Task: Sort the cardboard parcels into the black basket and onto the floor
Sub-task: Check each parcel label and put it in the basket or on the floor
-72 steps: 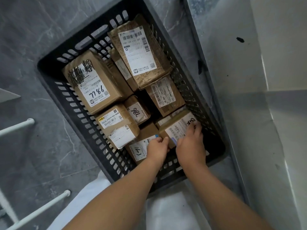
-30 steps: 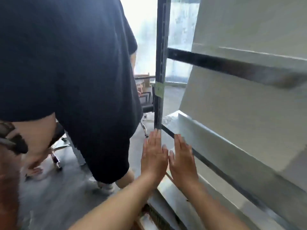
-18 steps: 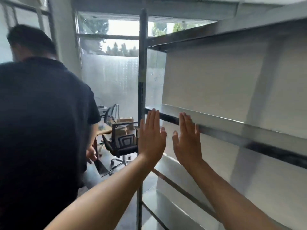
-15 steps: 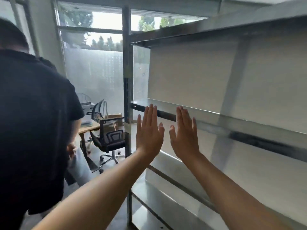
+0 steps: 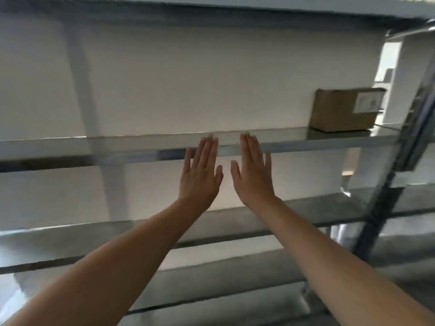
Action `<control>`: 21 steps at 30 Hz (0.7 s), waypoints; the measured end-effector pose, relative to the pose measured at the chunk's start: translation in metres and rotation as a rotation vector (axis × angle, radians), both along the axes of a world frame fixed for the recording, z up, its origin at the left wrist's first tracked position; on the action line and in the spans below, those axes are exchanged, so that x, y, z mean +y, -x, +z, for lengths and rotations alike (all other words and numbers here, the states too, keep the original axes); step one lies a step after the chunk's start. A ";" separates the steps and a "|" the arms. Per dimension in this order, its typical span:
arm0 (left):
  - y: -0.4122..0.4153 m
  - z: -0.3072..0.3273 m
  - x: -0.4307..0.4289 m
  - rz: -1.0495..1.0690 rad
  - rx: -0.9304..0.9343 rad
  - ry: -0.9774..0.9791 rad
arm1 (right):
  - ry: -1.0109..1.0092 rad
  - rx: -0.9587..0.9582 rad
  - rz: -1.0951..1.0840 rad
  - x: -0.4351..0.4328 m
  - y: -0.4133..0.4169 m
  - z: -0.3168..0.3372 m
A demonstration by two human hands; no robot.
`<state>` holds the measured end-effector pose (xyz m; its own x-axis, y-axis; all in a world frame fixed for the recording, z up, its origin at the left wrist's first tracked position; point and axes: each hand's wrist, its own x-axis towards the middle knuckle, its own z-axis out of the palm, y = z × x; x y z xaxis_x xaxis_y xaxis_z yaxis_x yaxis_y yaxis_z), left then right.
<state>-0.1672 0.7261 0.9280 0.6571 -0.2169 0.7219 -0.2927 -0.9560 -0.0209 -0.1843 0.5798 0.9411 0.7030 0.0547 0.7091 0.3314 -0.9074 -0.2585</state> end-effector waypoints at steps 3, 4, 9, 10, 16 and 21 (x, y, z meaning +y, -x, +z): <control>-0.001 -0.006 -0.093 -0.160 0.019 -0.042 | 0.002 0.032 -0.187 -0.091 0.019 0.000; 0.000 -0.007 -0.118 -0.206 0.020 -0.044 | 0.005 0.042 -0.241 -0.115 0.026 0.000; 0.013 -0.021 -0.258 -0.530 0.095 -0.011 | 0.012 0.107 -0.592 -0.244 0.074 -0.021; 0.015 -0.024 -0.282 -0.578 0.108 -0.008 | 0.009 0.132 -0.647 -0.264 0.082 -0.027; 0.013 -0.053 -0.406 -0.857 0.149 0.035 | 0.021 0.224 -0.892 -0.354 0.105 -0.050; -0.015 -0.087 -0.488 -1.044 0.231 0.019 | -0.029 0.317 -1.050 -0.417 0.084 -0.076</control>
<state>-0.1525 0.2384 0.8411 0.2744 -0.7410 0.6129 -0.9612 -0.2299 0.1523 -0.2678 0.1624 0.8647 0.5403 -0.6915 0.4795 -0.6882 -0.6910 -0.2210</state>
